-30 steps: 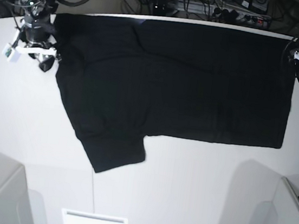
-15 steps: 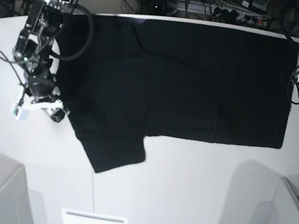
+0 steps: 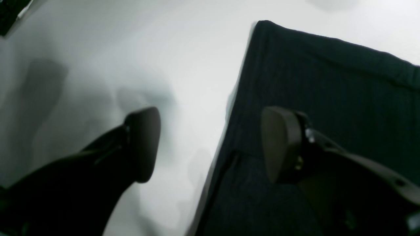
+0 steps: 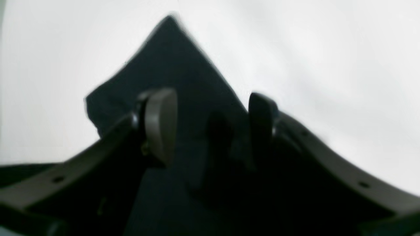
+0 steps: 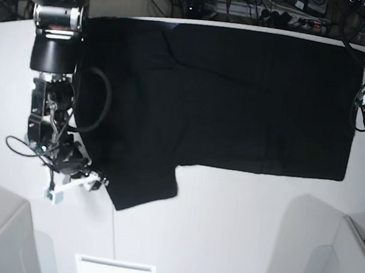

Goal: Fold the T-shirt properly
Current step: 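Move both grippers down along the shirt sides toward the hem, then grasp the hem corners with the right and left grippers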

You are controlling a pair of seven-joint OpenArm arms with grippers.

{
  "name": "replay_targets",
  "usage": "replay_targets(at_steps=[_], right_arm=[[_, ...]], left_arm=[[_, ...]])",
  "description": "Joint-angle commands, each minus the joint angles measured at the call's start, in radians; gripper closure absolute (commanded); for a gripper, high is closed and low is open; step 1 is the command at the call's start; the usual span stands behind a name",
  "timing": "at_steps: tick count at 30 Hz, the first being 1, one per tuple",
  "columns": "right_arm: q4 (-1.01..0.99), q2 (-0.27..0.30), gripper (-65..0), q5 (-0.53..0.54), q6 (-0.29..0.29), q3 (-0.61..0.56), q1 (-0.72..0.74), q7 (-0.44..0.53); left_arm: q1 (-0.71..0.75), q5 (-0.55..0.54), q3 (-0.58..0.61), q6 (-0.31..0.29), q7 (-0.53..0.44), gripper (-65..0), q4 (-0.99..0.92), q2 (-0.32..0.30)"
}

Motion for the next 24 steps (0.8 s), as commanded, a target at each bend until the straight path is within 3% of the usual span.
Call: replay_targets(at_steps=[1,8,17,24], right_arm=[[-0.024,0.007,-32.0,0.001,0.023,-0.008,0.051,0.048],[-0.317,0.024,-32.1,0.001,0.023,-0.163,0.191,0.189],[-0.553,0.023,-32.1,0.001,0.026,-0.310,0.274,0.337],[-0.567,0.019,-32.1,0.003,0.026,-0.353,0.277,0.352]], left_arm=[[0.002,-0.006,-0.006,0.005,-0.019,-46.2,0.015,-0.015],[0.008,-0.004,-0.008,0.007,-0.019,-46.2,0.014,-0.015],[0.003,-0.004,-0.008,0.007,-0.019,-46.2,0.014,-0.015],[0.005,-0.004,-0.008,0.007,-0.019,-46.2,0.014,-0.015]])
